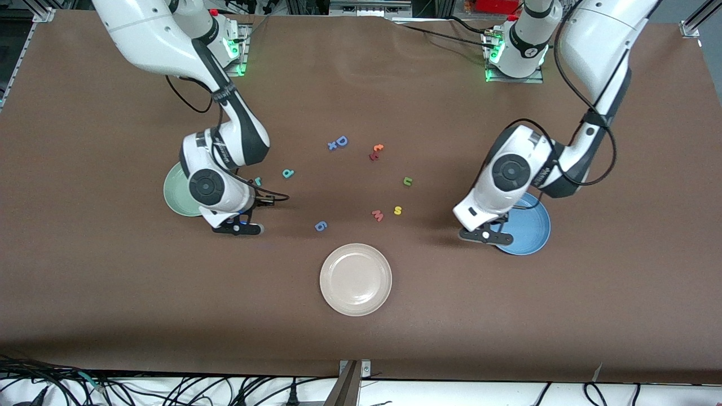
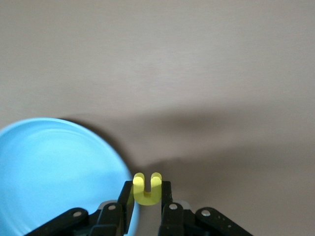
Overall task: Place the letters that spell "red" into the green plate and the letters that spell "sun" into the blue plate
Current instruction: 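Carry the yellow U to the blue plate while the right gripper carries orange letter, then release the U on the blue plate while the right gripper releases orange letter, then grasp the yellow S with the left gripper while the right gripper grasps teal letter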
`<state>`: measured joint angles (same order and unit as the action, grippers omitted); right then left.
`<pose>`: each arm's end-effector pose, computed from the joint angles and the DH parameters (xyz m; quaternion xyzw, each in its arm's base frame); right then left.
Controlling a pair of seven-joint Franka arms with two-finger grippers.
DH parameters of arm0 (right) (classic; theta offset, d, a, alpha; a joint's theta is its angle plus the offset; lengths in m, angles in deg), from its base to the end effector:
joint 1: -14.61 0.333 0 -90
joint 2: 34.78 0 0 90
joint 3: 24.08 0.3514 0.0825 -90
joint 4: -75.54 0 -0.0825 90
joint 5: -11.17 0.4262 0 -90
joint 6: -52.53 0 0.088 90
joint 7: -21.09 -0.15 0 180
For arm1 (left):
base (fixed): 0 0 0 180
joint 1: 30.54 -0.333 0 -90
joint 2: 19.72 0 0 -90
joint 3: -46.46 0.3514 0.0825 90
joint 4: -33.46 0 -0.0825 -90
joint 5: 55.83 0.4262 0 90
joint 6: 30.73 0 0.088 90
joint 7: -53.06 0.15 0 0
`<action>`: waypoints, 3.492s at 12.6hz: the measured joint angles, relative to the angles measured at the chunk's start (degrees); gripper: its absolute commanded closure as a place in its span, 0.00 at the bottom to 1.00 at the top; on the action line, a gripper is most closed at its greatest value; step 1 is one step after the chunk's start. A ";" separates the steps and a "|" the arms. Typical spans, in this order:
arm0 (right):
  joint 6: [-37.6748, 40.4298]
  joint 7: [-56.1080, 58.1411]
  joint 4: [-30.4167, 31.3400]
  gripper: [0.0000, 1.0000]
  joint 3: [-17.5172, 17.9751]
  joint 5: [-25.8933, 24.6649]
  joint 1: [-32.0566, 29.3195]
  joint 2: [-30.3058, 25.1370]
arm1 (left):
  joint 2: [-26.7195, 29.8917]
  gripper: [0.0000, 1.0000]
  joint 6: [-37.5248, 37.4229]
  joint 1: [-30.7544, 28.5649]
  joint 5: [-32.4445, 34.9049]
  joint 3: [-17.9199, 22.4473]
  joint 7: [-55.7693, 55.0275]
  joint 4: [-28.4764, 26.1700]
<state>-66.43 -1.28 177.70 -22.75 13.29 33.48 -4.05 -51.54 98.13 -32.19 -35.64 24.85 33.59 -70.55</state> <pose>0.6262 0.2333 0.1967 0.9919 -0.0305 -0.1206 0.0244 0.6568 -0.2044 0.2033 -0.9941 0.0979 0.0200 0.0433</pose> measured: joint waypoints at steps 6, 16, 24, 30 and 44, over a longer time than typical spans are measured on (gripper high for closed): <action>12.21 14.11 1.97 0.91 -10.69 0.00 -0.38 -6.96 | -1.64 0.77 -0.61 -8.37 0.00 0.13 16.13 -1.28; -0.93 27.16 17.15 0.89 -18.16 0.00 -0.96 -6.16 | -2.49 0.00 -2.47 -8.17 -0.01 -6.59 12.64 -0.57; -3.55 29.20 17.35 0.22 -18.30 0.00 -2.02 -4.29 | -5.24 0.00 5.56 3.88 0.00 -11.82 -9.69 0.45; 0.46 17.02 15.88 0.23 -11.21 0.22 -1.47 -8.56 | -10.40 0.08 13.99 9.44 5.39 -7.52 -9.91 0.92; -9.77 -0.20 14.94 0.51 1.71 1.07 -0.98 -2.42 | -12.09 1.00 17.41 8.93 11.41 -4.72 -9.90 2.65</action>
<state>-76.20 -1.48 192.65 -21.04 14.36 32.50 -6.47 -63.63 115.54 -23.25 -24.24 20.13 23.69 -67.90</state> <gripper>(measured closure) 0.502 0.780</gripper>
